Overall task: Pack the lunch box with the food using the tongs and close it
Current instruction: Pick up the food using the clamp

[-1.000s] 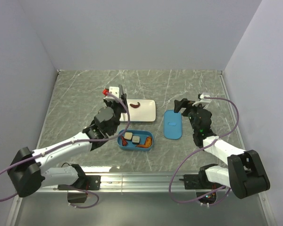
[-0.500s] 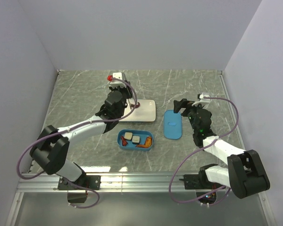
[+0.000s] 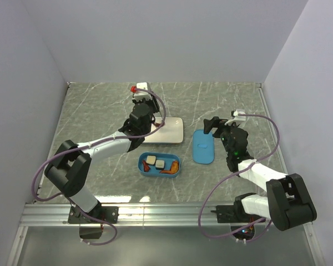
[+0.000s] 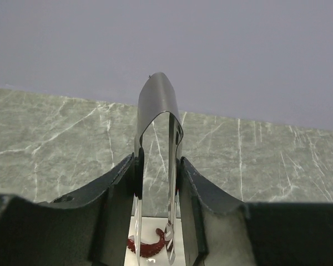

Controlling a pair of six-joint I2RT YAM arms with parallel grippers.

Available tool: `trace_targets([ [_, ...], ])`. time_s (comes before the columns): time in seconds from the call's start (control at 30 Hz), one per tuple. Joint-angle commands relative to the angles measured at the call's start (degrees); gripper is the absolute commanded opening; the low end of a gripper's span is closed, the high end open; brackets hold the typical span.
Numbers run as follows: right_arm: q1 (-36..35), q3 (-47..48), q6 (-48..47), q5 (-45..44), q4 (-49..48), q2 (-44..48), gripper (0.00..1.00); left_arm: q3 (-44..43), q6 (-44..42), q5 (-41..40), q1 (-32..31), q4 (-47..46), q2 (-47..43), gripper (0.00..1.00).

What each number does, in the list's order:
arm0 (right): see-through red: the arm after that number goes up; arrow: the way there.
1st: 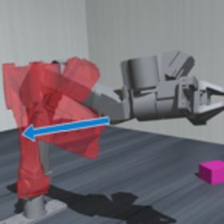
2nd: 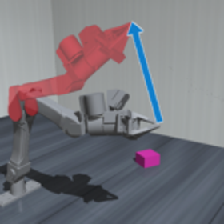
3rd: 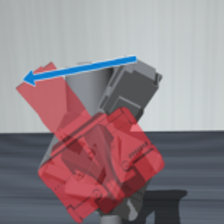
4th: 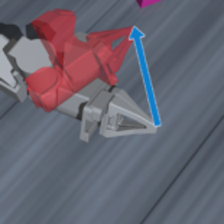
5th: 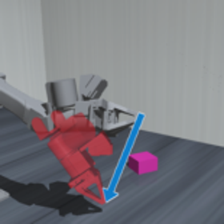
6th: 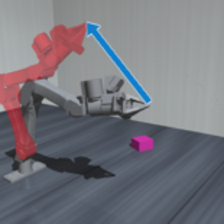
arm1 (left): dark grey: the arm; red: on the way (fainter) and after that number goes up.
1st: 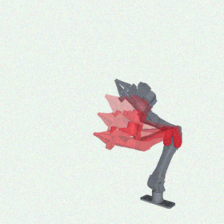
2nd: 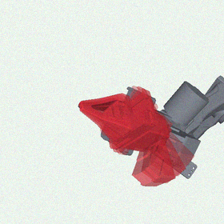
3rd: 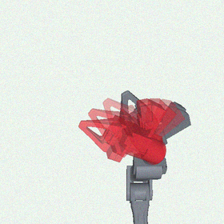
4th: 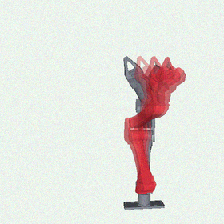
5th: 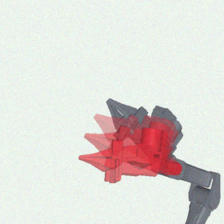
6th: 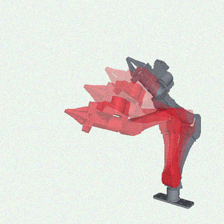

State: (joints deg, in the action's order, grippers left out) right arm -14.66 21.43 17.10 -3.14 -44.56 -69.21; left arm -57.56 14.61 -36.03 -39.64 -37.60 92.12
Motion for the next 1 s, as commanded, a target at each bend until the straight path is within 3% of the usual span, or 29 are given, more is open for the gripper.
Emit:
trace_targets([
  [0.0, -0.1, 2.5, -0.1, 1.0, -3.1, -0.7, 0.98, -0.5, 0.7, -2.3, 0.1, -4.4, -2.3, 0.40],
  [0.4, -0.1, 2.5, -0.1, 1.1, -2.9, -0.8, 0.98, -2.8, -0.1, -7.2, 0.2, -2.2, 0.9, 0.42],
  [0.97, -0.2, 2.7, -0.2, 1.4, -2.8, -0.8, 0.98, -4.8, 1.3, -7.7, 1.5, -0.5, 4.2, 0.42],
])
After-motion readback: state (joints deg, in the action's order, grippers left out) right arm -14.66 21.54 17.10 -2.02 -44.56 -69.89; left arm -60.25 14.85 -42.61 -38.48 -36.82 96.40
